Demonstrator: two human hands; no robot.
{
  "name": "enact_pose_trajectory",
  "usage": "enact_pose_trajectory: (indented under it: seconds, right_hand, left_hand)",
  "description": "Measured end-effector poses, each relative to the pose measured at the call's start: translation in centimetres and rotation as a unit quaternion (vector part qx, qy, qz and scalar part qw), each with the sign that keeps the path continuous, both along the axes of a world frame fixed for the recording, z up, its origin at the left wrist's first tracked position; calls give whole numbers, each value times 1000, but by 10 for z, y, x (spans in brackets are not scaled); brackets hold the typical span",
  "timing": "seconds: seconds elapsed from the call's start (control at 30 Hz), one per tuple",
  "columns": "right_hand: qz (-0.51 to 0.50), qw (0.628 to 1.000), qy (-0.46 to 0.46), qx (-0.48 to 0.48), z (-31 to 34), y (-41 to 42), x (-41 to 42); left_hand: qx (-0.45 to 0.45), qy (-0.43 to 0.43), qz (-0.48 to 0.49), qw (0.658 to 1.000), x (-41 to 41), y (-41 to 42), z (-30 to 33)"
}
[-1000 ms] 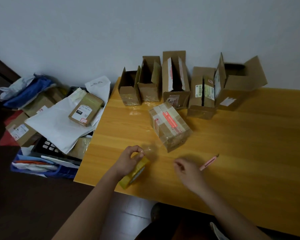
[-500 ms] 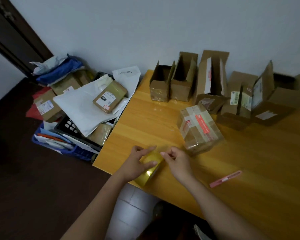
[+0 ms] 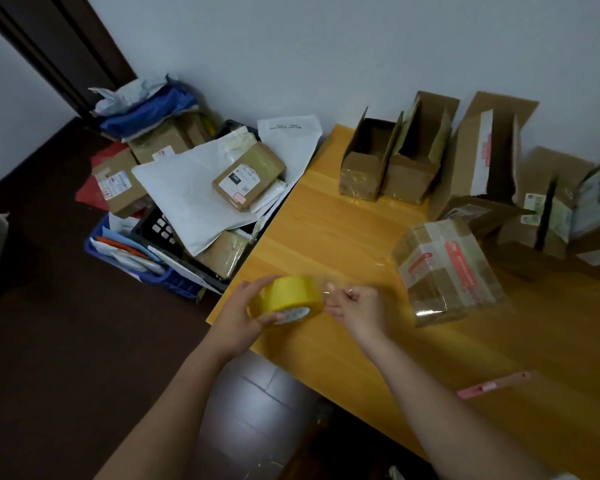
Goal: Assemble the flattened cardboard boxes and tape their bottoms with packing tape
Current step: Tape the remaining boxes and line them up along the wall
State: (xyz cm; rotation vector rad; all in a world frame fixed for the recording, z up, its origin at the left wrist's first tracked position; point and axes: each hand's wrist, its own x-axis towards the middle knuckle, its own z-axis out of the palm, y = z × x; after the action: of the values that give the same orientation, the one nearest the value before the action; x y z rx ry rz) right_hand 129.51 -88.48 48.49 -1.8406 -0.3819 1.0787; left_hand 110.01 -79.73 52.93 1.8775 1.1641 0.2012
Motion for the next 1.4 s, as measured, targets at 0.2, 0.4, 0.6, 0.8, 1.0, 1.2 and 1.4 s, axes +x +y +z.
enact_pose_trajectory:
  seconds: [0.2,0.4,0.6,0.8,1.0,1.2,1.4]
  right_hand:
    - [11,992,-106,-63,-16,13,2]
    - [115,945,-245,-184,-41,6,17]
    - [130,919,-248,-279,-47,9,24]
    - [126,934,-232,-239,-34,-5,16]
    - [87,927,-366,-8,53,-51,28]
    - [-59,905,-421,13,99,-97,115]
    - [19,985,-168,-31,77,-129,150]
  left_hand:
    - [199,211,-133,948,30,29,18]
    - [160,171,-194,953,68,27,7]
    - [193,200,-222,935,80,24,8]
    - [155,221,-221,937,82,23,18]
    - [144,277,-177,933,113,11,30]
    - [37,51,-154,986,179,-38,44]
    - [-168,-55,-46,983,213,-85,52]
